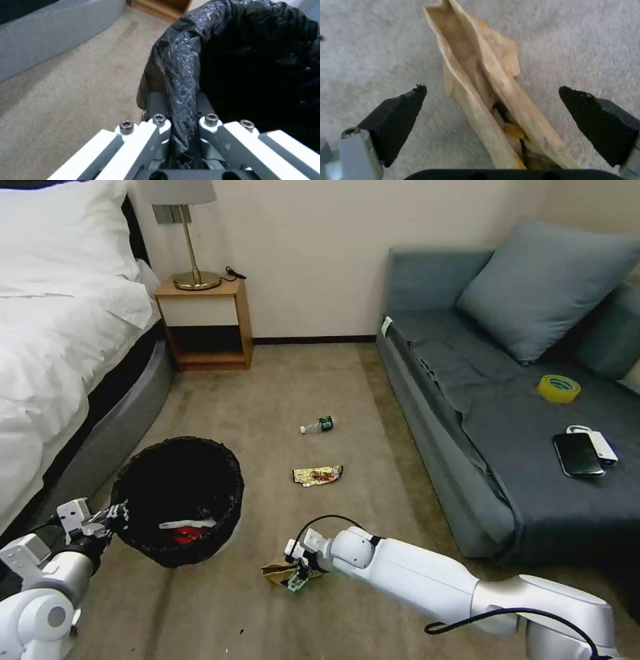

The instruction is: Pick up the trash bin, then pick up the garbage on the floor and place it into the trash bin.

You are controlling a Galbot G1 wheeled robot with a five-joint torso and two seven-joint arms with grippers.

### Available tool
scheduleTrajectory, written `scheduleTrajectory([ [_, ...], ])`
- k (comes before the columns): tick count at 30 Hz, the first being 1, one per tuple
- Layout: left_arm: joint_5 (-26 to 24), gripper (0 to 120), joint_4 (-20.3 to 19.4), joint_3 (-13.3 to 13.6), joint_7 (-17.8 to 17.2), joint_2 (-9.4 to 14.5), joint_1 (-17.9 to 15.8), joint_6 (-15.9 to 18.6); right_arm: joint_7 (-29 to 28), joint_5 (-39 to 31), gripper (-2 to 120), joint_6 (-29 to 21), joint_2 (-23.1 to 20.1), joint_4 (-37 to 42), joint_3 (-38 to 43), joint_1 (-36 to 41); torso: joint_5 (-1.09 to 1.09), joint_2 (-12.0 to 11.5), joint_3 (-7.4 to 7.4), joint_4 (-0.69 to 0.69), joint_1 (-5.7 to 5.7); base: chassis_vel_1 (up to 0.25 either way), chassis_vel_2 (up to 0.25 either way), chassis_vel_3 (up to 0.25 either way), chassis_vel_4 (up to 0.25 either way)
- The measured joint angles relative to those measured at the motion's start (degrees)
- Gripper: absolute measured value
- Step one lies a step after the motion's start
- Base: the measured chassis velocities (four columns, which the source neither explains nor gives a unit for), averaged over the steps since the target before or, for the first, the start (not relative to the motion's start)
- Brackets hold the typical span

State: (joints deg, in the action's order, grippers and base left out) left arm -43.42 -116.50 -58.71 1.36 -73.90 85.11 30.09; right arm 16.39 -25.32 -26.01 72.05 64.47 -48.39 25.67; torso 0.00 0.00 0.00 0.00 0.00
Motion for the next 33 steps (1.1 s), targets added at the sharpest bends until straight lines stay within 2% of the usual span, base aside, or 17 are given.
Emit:
scheduleTrajectory([
  [3, 0.0, 4, 0.0, 0.0, 0.0, 0.0, 0.0, 0.0, 0.4, 0.6, 99, 0.0, 0.1, -0.5, 0.0, 0.2, 0.00, 0.0, 0.00, 0.00, 0.00, 0.000, 0.000, 0.000, 0.000],
  [6, 0.0, 4, 0.0, 0.0, 0.0, 0.1, -0.1, 0.0, 0.9, 1.2, 93, 0.0, 0.0, -0.9, 0.1, 0.5, 0.00, 0.0, 0.00, 0.00, 0.00, 0.000, 0.000, 0.000, 0.000],
  [10, 0.0, 4, 0.1, 0.2, 0.0, 0.0, -0.2, 0.0, 1.1, 1.9, 74, 0.0, -0.1, -1.6, 0.7, 1.1, 0.00, 0.0, 0.00, 0.00, 0.00, 0.000, 0.000, 0.000, 0.000],
  [11, 0.0, 4, 0.1, 0.2, 0.0, 0.0, -0.2, 0.0, 1.1, 1.9, 74, 0.0, -0.1, -1.6, 0.7, 1.1, 0.00, 0.0, 0.00, 0.00, 0.00, 0.000, 0.000, 0.000, 0.000],
  [18, 0.1, 4, 0.2, 0.3, 0.0, -0.2, -0.3, 0.0, 1.3, 2.4, 45, 0.0, 0.4, -2.6, 1.2, 1.5, 0.00, 0.0, 0.00, 0.00, 0.00, 0.000, 0.000, 0.000, 0.000],
  [20, 0.1, 4, 0.2, 0.2, 0.0, -0.2, -0.3, 0.0, 1.3, 2.5, 42, 0.1, 0.5, -2.8, 1.2, 1.6, 0.00, 0.0, 0.00, 0.00, 0.00, 0.000, 0.000, 0.000, 0.000],
  [23, 0.1, 4, 0.2, 0.1, 0.0, -0.1, -0.3, 0.0, 1.2, 2.7, 26, 0.1, 0.8, -3.1, 1.3, 1.8, 0.00, 0.0, 0.00, 0.00, 0.00, 0.000, 0.000, 0.000, 0.000],
  [26, 0.1, 4, 0.3, 0.1, 0.0, -0.1, -0.3, 0.0, 1.1, 2.7, 20, 0.2, 0.8, -3.1, 1.4, 2.0, 0.00, 0.0, 0.00, 0.00, 0.00, 0.000, 0.000, 0.000, 0.000],
  [28, 0.1, 4, 0.5, 0.1, 0.0, -0.2, -0.3, 0.0, 0.8, 2.7, 8, 0.2, 0.6, -2.9, 1.8, 2.2, 0.01, 0.0, 0.00, 0.00, 0.00, 0.000, 0.000, 0.000, 0.000],
  [29, 0.1, 4, 0.5, 0.1, 0.0, -0.2, -0.3, 0.0, 0.8, 2.7, 8, 0.2, 0.6, -2.9, 1.8, 2.2, 0.01, 0.0, 0.00, 0.00, 0.00, 0.000, 0.000, 0.000, 0.000],
  [31, 0.1, 4, 0.6, 0.3, 0.0, -0.2, -0.3, 0.0, 0.6, 2.7, 0, 0.2, 0.3, -2.7, 2.3, 2.4, 0.00, 0.0, 0.00, 0.00, 0.00, 0.000, 0.000, 0.000, 0.000],
  [33, 0.2, 4, 0.6, 0.5, 0.0, -0.2, -0.4, 0.0, 0.3, 2.7, 0, 0.2, 0.0, -2.5, 2.8, 2.5, 0.00, 0.0, 0.00, 0.00, 0.00, 0.000, 0.000, 0.000, 0.000],
])
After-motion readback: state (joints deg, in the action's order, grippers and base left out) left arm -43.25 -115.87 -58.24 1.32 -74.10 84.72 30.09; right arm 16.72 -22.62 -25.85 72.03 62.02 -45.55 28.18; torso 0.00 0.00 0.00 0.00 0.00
